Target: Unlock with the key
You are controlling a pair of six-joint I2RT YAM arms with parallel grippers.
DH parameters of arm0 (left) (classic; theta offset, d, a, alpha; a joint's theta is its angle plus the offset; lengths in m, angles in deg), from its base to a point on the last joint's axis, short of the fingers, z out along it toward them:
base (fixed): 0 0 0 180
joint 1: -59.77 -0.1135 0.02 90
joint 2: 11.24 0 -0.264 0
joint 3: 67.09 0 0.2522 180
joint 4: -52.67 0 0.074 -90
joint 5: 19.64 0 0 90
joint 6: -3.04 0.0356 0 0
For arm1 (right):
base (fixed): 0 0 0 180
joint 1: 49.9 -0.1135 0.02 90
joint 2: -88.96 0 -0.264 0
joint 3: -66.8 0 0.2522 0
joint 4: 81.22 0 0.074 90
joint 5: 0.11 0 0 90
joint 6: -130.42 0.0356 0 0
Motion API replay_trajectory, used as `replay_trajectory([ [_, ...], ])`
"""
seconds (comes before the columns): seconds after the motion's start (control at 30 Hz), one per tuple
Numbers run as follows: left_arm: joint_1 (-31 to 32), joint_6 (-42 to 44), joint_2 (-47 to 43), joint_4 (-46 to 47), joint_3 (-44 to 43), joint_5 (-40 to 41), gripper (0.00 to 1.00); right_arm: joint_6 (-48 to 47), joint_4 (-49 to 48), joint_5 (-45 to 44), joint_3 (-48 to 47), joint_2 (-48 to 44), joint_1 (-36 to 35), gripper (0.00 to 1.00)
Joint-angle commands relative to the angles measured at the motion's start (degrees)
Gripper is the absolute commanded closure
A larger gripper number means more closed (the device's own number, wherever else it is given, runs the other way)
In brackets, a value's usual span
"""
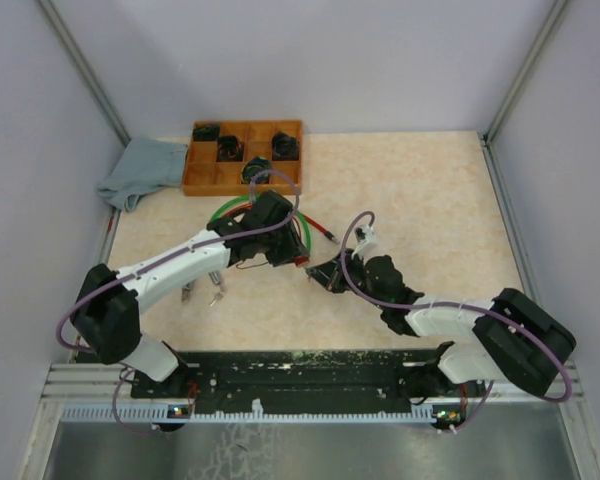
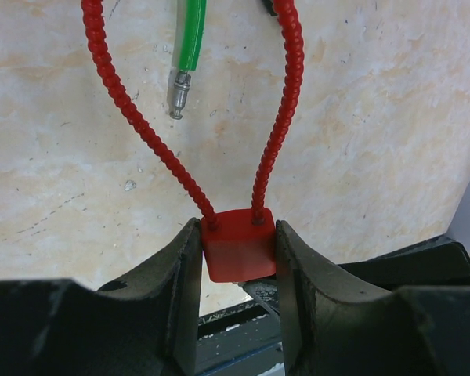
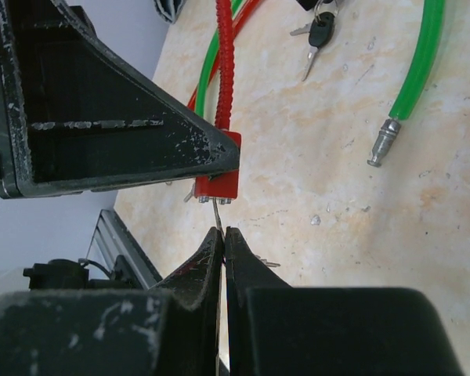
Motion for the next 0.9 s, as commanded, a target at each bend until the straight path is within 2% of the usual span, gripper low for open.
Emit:
replay_trajectory([
  [0.0,2.3,-2.3,-2.5,1.5,1.9,1.4,1.0,3.2,-6.9,-2.1,0.2,-0.4,1.3,1.0],
  [0.2,3.5,-8.4,-3.8,3.8,5.0,3.0,1.0,3.7,-8.4,-2.1,0.1,0.3,1.1,1.0],
  [0.53,6.4,-18.4,-3.9,5.5,6.4,6.1,1.0,3.5,-14.0,-6.9,0.8,2.9,-2.3,1.0],
  [0.73,7.7,-18.2,-3.6,7.4,6.7,6.4,1.0,3.8,-18.8,-7.6,1.6,4.8,-2.9,1.0],
  [0.87,8.9,-16.2,-2.8,7.2,6.8,6.8,1.0,2.0,-16.9,-8.3,1.4,2.4,-2.9,1.0],
])
